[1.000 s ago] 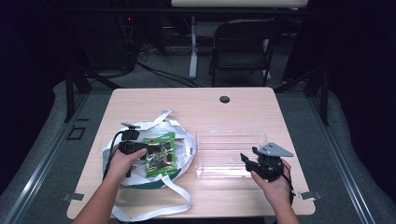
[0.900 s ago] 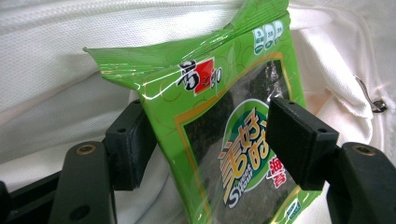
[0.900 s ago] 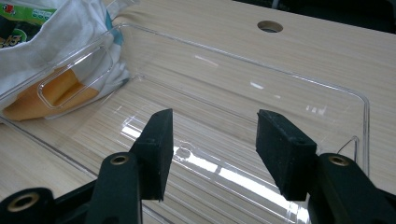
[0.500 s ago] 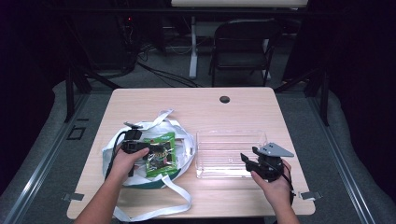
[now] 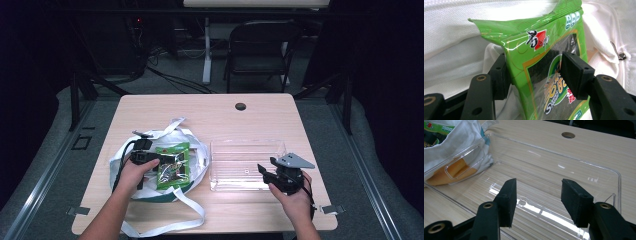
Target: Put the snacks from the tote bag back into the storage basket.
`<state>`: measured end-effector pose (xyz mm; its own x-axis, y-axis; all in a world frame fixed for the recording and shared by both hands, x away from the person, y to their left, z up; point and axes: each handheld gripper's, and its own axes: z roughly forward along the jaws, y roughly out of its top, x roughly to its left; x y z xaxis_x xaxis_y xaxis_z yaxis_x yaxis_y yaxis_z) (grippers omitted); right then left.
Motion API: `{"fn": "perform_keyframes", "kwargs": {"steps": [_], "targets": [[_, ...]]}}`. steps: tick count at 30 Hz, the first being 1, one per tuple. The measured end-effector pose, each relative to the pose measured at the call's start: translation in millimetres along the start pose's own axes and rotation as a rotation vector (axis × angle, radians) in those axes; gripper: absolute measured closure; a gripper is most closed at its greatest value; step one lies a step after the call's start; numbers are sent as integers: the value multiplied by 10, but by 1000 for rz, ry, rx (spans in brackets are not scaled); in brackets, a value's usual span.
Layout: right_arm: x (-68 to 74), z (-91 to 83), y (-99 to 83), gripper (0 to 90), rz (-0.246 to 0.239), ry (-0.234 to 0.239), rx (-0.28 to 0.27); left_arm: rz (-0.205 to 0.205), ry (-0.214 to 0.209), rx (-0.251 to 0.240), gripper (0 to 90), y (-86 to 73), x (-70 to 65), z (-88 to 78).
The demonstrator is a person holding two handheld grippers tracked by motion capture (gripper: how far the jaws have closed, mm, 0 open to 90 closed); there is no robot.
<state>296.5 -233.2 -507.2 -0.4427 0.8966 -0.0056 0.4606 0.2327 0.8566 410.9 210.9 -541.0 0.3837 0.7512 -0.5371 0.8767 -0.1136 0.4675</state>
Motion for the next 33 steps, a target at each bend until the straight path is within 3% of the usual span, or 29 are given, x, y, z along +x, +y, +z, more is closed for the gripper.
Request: {"fn": "perform_keyframes", "kwargs": {"steps": [26, 33], "targets": [[-6, -2, -10, 469, 5, 0, -2, 41, -74, -50, 608, -22, -37, -195], [-11, -2, -15, 470, 4, -1, 0, 77, -114, -60, 628, -34, -55, -247]]}}
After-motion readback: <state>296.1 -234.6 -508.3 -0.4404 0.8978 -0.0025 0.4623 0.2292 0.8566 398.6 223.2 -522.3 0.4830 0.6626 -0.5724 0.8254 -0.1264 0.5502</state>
